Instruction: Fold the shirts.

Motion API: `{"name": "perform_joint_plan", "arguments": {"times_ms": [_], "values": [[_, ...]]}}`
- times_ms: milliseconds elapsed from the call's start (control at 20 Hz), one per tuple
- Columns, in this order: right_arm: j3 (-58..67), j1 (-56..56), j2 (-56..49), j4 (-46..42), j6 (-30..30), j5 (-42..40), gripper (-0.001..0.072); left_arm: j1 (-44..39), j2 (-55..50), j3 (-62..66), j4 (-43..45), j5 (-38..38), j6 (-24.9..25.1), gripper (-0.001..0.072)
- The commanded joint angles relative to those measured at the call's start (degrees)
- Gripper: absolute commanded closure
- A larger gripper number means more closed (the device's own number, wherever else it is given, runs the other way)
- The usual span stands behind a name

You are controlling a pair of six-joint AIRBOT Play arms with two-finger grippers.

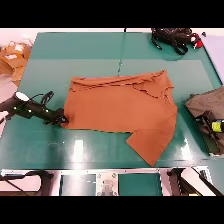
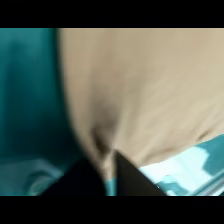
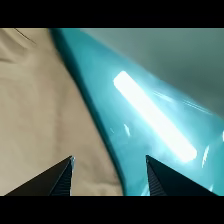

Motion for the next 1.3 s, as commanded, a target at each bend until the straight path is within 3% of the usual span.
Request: {"name": "perform_joint_plan", "arguments": {"times_ms": [0,150,350,600,750,850,1050,1250], "values": [[-5.01,-1.51,0.24,-2.05,1.88,1.84,0.0196,-0.81,-0.26,0.90,0.37,-2.23,1.33,0.0685],[-11.82,-1.42,-0.85,0.17,0.02,-1.25,0.0196,-0.81,-0.28,1.73,0.35,-1.90,1.31,0.0685],[-17.49,0.26,-4.76,12.90,-8.72,-7.37,0.0199,-0.81,-0.26,2.14,-0.04,-1.60,1.27,0.0685],[-17.66,6.62,-10.23,18.03,-11.89,-7.06,0.0254,-0.81,-0.13,2.14,-0.15,-1.36,1.27,0.0685],[-16.39,6.82,-10.23,18.03,-13.00,-4.17,0.0588,-0.81,0.33,3.21,-0.07,-2.16,1.29,0.0686],[-13.94,6.82,-9.73,18.03,-12.94,-2.08,0.0691,-0.81,0.52,4.98,-0.09,-3.67,1.22,0.0686],[-1.38,6.84,-5.33,20.52,-11.17,2.84,0.0691,-0.83,8.98,11.37,-0.15,-6.91,-0.55,0.0687],[18.34,6.80,2.75,29.99,-10.71,4.09,0.0691,-0.83,24.50,26.84,-0.66,-8.22,-3.87,0.0686]]}}
